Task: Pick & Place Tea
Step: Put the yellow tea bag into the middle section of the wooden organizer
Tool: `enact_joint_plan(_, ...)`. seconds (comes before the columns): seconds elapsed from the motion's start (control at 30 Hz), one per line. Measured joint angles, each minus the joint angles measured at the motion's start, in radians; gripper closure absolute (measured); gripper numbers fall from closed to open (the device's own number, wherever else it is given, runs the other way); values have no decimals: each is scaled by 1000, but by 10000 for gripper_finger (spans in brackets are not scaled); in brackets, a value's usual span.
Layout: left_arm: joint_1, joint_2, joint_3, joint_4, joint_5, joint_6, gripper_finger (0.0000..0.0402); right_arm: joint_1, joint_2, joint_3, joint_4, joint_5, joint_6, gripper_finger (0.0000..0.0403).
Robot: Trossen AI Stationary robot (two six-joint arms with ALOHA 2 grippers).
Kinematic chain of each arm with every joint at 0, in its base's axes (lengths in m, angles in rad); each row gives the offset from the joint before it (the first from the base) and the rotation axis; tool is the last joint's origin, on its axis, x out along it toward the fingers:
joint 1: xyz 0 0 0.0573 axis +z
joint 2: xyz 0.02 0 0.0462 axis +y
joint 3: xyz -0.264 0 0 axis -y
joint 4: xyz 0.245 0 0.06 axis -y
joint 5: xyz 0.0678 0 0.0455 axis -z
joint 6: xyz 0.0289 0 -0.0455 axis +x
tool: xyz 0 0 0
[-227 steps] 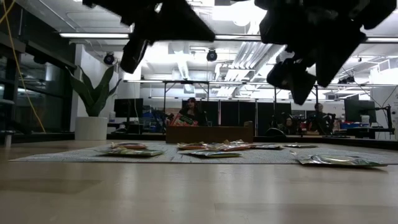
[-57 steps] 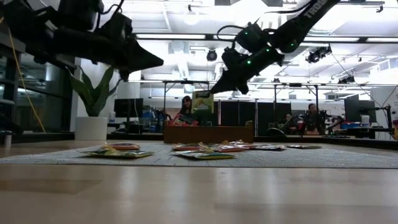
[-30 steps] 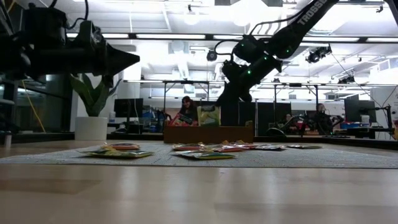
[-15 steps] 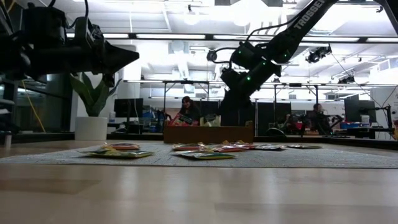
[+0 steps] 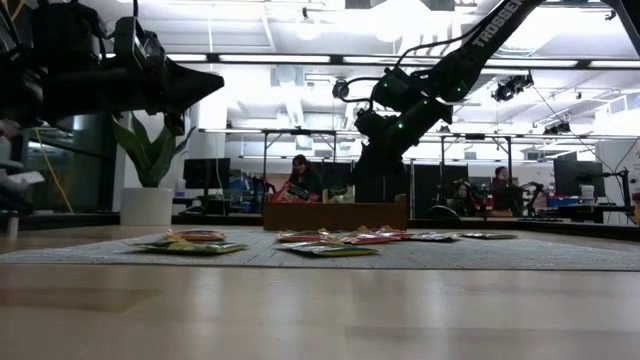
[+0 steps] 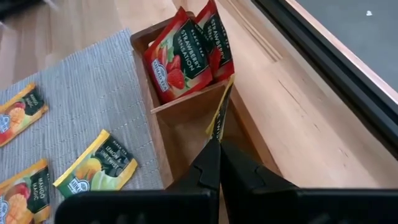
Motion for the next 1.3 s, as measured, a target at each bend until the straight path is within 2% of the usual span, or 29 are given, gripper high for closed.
enact_joint_plan(0.3,0,0,0,2,4,-25,402,0,0,0,39,-25,14,394)
enact_joint_plan(0.67,0,0,0,1,20,-51,402,-1,0,0,86,3,25,265)
enact_joint_plan(0.87,0,0,0,1,21,-52,402,-17,-72,-2,83,7,59,220)
enact_joint_plan(1.03,0,0,0,1,21,-54,402,-40,-185,-2,-32,21,47,210)
enact_joint_plan(1.3,0,0,0,0,21,-71,402,-58,-377,-1,-411,135,21,208)
